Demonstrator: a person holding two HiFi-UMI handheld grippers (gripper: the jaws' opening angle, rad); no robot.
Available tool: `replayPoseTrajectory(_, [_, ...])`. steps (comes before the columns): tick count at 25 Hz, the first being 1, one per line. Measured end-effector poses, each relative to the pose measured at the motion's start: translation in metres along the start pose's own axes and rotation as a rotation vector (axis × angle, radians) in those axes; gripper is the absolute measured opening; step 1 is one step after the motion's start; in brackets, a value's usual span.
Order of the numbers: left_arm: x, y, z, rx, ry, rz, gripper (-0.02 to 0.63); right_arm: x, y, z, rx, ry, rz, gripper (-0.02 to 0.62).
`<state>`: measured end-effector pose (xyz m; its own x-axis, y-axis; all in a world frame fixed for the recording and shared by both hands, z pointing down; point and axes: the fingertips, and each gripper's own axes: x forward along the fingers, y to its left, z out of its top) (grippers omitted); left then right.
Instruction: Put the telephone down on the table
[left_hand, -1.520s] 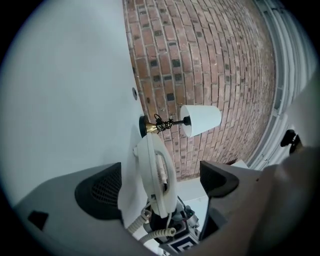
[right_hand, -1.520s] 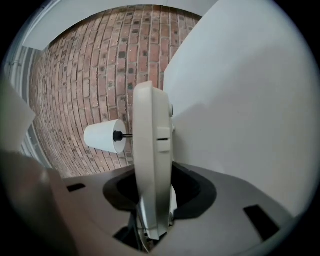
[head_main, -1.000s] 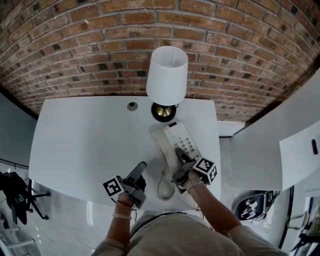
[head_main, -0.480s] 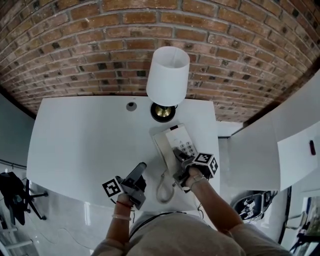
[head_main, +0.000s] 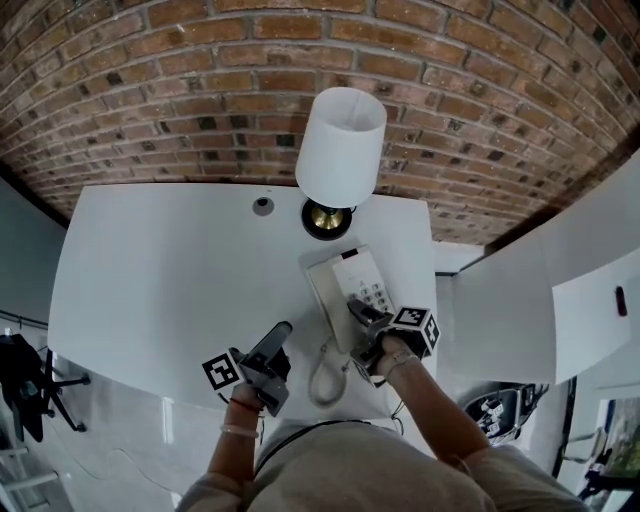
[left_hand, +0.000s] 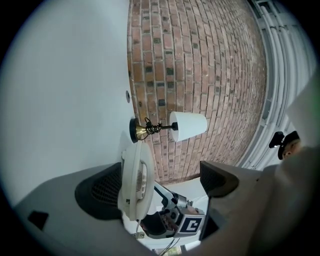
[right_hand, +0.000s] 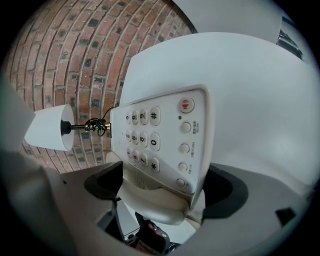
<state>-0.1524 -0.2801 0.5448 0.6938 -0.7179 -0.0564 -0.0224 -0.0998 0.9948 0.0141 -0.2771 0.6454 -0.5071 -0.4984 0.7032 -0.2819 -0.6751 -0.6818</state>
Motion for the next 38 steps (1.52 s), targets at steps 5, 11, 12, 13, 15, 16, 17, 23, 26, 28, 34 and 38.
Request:
replayPoseTrajectory(5, [-0.003,-0.004,-0.001,-0.002,-0.017,0.001,0.482,-0.006,-0.004,-0.002,-0.007,0.011,0.002,0.488])
replayPoseTrajectory(11, [-0.012,-0.007,-0.007,0.002,-0.061,0.003,0.482,-0.01,-0.006,-0.005,-0.009,0.054,0.033,0.489])
replayPoseTrajectory(12, [-0.014,-0.006,-0.009,-0.002,-0.069,0.003,0.482,-0.011,-0.008,-0.006,-0.009,0.062,0.034,0.489])
replayPoseTrajectory(13, [-0.015,-0.006,-0.011,-0.008,-0.078,0.002,0.482,-0.012,-0.01,-0.007,-0.012,0.071,0.036,0.489])
replayPoseTrajectory(15, [-0.018,-0.006,-0.017,-0.018,-0.093,0.002,0.482,-0.015,-0.013,-0.01,-0.018,0.088,0.044,0.491])
replayPoseTrajectory(16, [-0.018,-0.007,-0.02,-0.019,-0.097,0.0,0.482,-0.016,-0.014,-0.011,-0.019,0.094,0.051,0.491])
replayPoseTrajectory(17, [-0.018,-0.009,-0.022,-0.016,-0.099,-0.003,0.482,-0.017,-0.014,-0.012,-0.02,0.1,0.061,0.491])
replayPoseTrajectory(23, [-0.021,-0.01,-0.041,0.042,-0.085,0.05,0.482,-0.028,-0.01,-0.018,-0.081,0.177,0.142,0.488])
replayPoseTrajectory(26, [-0.025,-0.012,-0.047,0.044,-0.114,0.062,0.48,-0.036,-0.016,-0.015,-0.104,0.181,0.138,0.405])
replayPoseTrajectory(28, [-0.029,-0.012,-0.053,0.078,-0.121,0.083,0.443,-0.043,-0.018,-0.014,-0.144,0.176,0.154,0.323])
replayPoseTrajectory(34, [-0.045,-0.003,-0.051,0.416,-0.118,0.257,0.006,-0.051,0.002,-0.019,-0.443,0.207,0.31,0.041])
replayPoseTrajectory(38, [-0.05,-0.004,-0.05,0.572,-0.087,0.342,0.005,-0.06,0.014,-0.022,-0.617,0.193,0.373,0.005])
